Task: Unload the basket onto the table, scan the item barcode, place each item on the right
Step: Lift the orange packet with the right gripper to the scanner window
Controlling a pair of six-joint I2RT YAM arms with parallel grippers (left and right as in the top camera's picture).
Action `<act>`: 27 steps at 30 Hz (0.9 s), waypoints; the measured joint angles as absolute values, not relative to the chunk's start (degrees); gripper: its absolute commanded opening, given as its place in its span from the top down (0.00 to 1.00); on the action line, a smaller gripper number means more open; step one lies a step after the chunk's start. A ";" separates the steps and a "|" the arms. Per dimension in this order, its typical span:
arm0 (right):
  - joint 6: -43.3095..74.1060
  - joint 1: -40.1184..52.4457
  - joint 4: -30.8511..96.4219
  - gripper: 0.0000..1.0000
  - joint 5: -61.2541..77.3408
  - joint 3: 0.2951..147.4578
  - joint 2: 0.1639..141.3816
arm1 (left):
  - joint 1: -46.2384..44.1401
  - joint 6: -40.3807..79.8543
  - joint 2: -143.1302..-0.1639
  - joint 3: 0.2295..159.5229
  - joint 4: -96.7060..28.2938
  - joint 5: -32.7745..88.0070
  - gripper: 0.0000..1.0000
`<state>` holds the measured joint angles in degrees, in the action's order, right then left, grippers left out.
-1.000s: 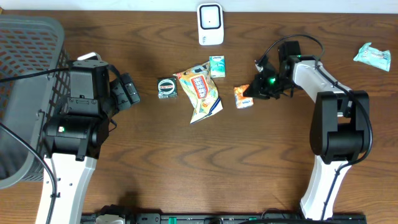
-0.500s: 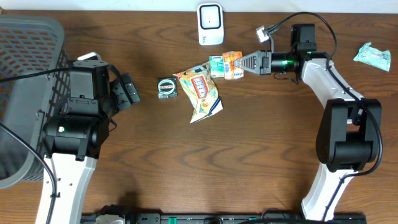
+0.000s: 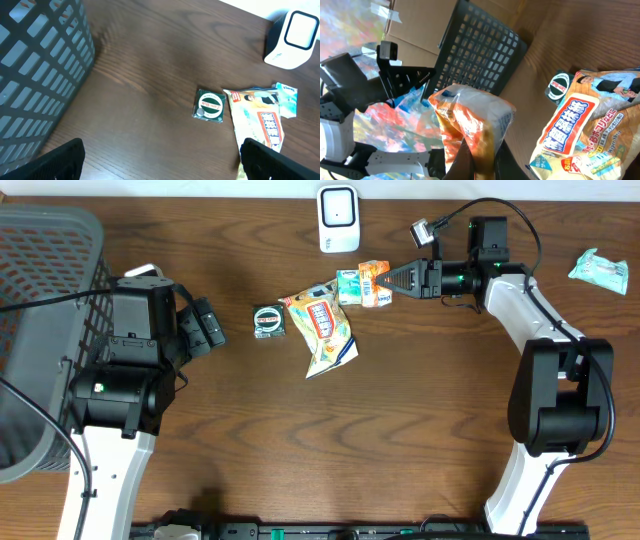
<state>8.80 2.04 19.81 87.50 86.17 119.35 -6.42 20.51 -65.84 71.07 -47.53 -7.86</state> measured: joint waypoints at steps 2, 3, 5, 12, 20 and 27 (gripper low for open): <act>8.80 2.17 19.79 0.99 87.55 86.17 119.35 | -6.42 20.51 -65.84 71.07 -47.53 -7.86 0.02; 8.80 2.22 19.70 0.99 87.55 86.17 119.35 | -6.42 20.51 -65.84 71.07 -47.55 -7.86 0.02; 8.80 2.57 19.40 0.99 87.55 86.17 119.35 | -6.42 20.51 -65.84 71.07 -47.53 -7.86 0.02; 8.82 5.34 18.98 0.99 85.43 86.17 119.35 | -6.42 20.51 -65.84 71.07 -47.53 -7.86 0.02; 8.97 8.45 20.08 0.99 69.73 86.17 119.33 | -6.42 20.51 -65.84 71.07 -47.53 -7.86 0.03; 4.12 14.52 30.24 0.99 32.88 92.16 119.35 | -6.42 20.51 -65.84 71.07 -47.55 -7.86 0.02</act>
